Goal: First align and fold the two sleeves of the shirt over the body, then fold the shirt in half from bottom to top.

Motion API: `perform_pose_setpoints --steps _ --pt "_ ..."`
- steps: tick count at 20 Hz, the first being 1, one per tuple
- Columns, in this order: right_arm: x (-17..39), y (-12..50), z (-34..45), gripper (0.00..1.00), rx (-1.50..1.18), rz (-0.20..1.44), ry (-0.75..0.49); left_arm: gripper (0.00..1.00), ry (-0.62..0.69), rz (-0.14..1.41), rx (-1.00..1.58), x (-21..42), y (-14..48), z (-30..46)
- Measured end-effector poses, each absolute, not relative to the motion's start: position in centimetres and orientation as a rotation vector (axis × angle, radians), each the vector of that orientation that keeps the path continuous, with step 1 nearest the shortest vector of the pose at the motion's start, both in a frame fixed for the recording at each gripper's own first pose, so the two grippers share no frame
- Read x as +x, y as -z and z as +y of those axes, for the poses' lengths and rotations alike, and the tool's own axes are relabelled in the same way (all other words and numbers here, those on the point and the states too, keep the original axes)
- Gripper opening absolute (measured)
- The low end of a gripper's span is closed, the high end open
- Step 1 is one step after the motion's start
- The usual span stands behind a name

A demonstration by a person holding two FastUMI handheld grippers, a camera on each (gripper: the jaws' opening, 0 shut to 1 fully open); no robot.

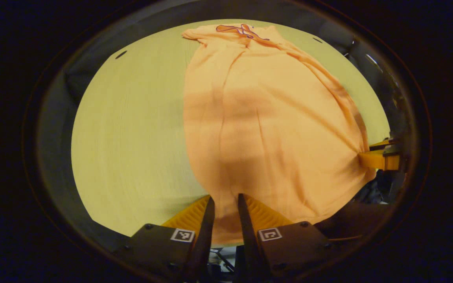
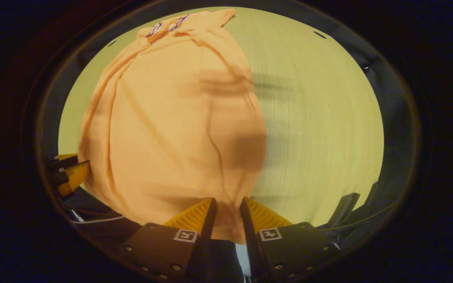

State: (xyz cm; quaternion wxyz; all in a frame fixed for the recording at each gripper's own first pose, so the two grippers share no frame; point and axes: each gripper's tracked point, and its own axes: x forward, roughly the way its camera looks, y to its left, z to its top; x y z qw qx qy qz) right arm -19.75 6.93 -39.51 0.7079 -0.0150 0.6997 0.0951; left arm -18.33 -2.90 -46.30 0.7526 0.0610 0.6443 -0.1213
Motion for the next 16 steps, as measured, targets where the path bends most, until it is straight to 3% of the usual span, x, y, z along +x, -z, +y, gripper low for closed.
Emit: perform_pose_setpoints --steps 1,2,4,5,13,14,16 --pt "-19.9 39.6 7.0 0.17 -0.037 1.555 -0.213 0.30 0.240 1.411 0.119 -18.2 46.2 -3.0" --pt "-19.9 39.4 7.0 0.11 -0.048 1.555 -0.231 0.13 0.232 1.399 0.116 -17.7 45.8 -3.1" --pt "-19.8 39.6 7.0 0.11 -0.030 1.547 -0.228 0.07 0.229 1.389 0.120 -17.1 45.1 -3.2" --pt "-19.8 39.4 6.9 0.02 -0.020 1.553 -0.228 0.08 0.227 1.403 0.125 -17.0 44.9 -3.0" --pt "-19.9 39.4 6.8 0.02 0.004 1.521 -0.235 0.06 0.227 1.366 0.108 -12.6 40.4 -2.0" --pt "-19.7 39.3 6.8 0.02 0.014 1.515 -0.231 0.06 0.221 1.352 0.106 -15.0 42.7 -2.1" --pt "-19.4 38.9 6.7 0.02 0.032 1.502 -0.223 0.06 0.212 1.329 0.090 -12.2 39.4 -1.9"
